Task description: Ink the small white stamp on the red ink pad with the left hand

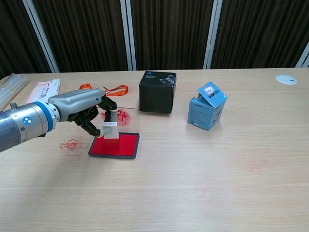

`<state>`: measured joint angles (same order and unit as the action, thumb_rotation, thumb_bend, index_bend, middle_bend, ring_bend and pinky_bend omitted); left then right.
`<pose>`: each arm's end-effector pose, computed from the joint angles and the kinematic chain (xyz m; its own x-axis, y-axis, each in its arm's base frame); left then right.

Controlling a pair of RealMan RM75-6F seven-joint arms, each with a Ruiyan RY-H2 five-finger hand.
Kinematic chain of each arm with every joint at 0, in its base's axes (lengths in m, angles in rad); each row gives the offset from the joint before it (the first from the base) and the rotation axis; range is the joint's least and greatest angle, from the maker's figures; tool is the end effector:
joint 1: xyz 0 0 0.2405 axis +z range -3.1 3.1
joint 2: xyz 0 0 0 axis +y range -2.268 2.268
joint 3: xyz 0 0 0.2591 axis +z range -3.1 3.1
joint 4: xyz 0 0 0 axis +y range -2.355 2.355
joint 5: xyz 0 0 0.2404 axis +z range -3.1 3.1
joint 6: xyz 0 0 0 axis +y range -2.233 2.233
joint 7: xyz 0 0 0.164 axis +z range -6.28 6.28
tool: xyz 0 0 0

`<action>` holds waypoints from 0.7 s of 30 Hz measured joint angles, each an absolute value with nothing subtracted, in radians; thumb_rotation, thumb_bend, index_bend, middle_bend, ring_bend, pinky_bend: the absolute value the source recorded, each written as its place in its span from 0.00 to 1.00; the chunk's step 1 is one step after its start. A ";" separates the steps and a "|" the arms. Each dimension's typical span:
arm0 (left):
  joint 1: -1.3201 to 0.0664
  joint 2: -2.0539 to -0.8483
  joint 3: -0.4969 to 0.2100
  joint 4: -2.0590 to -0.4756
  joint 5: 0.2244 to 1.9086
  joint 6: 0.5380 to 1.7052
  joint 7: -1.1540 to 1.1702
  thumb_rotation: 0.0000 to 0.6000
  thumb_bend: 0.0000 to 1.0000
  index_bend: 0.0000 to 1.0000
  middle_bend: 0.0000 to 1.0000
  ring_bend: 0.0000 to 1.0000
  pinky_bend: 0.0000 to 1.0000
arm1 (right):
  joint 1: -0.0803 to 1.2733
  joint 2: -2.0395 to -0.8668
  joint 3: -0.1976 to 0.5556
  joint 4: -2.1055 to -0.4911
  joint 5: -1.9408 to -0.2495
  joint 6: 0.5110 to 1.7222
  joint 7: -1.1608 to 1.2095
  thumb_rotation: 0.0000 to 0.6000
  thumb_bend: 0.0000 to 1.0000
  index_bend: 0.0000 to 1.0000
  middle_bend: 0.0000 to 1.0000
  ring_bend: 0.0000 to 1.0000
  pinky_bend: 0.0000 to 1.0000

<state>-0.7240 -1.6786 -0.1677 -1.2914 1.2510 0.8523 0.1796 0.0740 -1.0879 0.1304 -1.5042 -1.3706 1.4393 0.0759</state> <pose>-0.1558 0.3642 -0.1000 0.4199 0.3511 0.8369 0.8694 -0.4201 -0.2600 -0.3680 -0.2195 0.1746 0.4312 0.0490 0.9009 -0.8962 0.1391 0.4213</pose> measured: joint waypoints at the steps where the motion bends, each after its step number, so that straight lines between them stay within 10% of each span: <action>1: -0.724 -1.685 -0.166 -1.280 1.251 0.854 0.174 1.00 0.39 0.58 0.55 0.85 0.91 | 0.074 -1.088 0.130 -1.504 -1.371 1.439 0.077 1.00 0.00 0.00 0.00 0.00 0.00; 21: -0.732 -1.762 -0.137 -1.146 1.269 0.850 0.100 1.00 0.39 0.59 0.55 0.85 0.91 | 0.078 -1.092 0.133 -1.495 -1.360 1.426 0.076 1.00 0.00 0.00 0.00 0.00 0.00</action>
